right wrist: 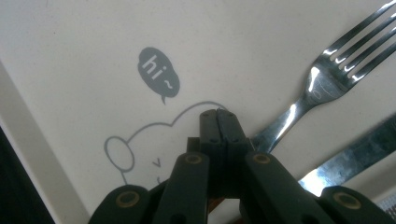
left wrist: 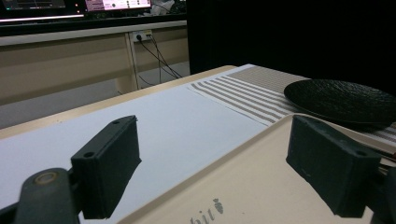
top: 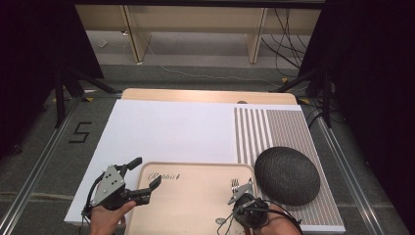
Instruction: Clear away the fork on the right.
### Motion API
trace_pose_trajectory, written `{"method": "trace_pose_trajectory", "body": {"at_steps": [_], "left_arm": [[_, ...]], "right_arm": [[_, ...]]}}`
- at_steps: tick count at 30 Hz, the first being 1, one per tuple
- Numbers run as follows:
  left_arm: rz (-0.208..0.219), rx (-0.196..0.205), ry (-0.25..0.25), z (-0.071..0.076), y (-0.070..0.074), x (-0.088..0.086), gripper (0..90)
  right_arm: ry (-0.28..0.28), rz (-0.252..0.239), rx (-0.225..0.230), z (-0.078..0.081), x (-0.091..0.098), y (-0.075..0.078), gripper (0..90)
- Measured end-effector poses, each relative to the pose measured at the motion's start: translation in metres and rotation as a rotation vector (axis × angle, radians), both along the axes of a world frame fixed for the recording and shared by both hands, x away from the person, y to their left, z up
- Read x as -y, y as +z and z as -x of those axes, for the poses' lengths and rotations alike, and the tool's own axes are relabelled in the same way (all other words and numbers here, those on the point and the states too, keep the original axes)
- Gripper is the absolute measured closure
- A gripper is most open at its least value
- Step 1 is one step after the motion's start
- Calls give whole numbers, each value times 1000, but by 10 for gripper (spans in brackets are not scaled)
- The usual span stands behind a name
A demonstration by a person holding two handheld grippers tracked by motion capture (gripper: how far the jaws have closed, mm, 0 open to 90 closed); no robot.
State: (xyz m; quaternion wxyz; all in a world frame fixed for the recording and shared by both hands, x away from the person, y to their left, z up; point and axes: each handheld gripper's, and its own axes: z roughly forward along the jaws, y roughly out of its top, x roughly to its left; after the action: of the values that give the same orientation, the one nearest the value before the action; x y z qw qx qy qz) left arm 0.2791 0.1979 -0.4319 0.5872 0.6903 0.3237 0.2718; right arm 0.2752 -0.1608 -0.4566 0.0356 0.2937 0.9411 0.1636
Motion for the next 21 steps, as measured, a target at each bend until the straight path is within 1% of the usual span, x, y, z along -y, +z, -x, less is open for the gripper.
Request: {"method": "trace_pose_trajectory", "body": {"at_steps": [6, 8, 9, 10, 12, 20, 21], "left_arm": [[0, -2, 2, 0, 0, 0, 163], [-2, -2, 1, 0, 0, 0, 163], [-2, -2, 1, 0, 0, 0, 162], [-1, -2, 1, 0, 0, 0, 163], [0, -2, 0, 0, -1, 0, 162], [-3, -3, 2, 0, -1, 0, 163], [6, 2, -2, -1, -1, 1, 162]], "right_arm": [[-11, -4, -12, -1, 8, 1, 900], [-17, 0, -6, -1, 9, 1, 900], [-14, -6, -9, -1, 10, 1, 900], [-16, -8, -6, -1, 10, 0, 900], [-27, -8, -13, -1, 11, 1, 900], [-22, -7, -8, -2, 12, 1, 900], [-30, -6, -9, -2, 12, 1, 900]]}}
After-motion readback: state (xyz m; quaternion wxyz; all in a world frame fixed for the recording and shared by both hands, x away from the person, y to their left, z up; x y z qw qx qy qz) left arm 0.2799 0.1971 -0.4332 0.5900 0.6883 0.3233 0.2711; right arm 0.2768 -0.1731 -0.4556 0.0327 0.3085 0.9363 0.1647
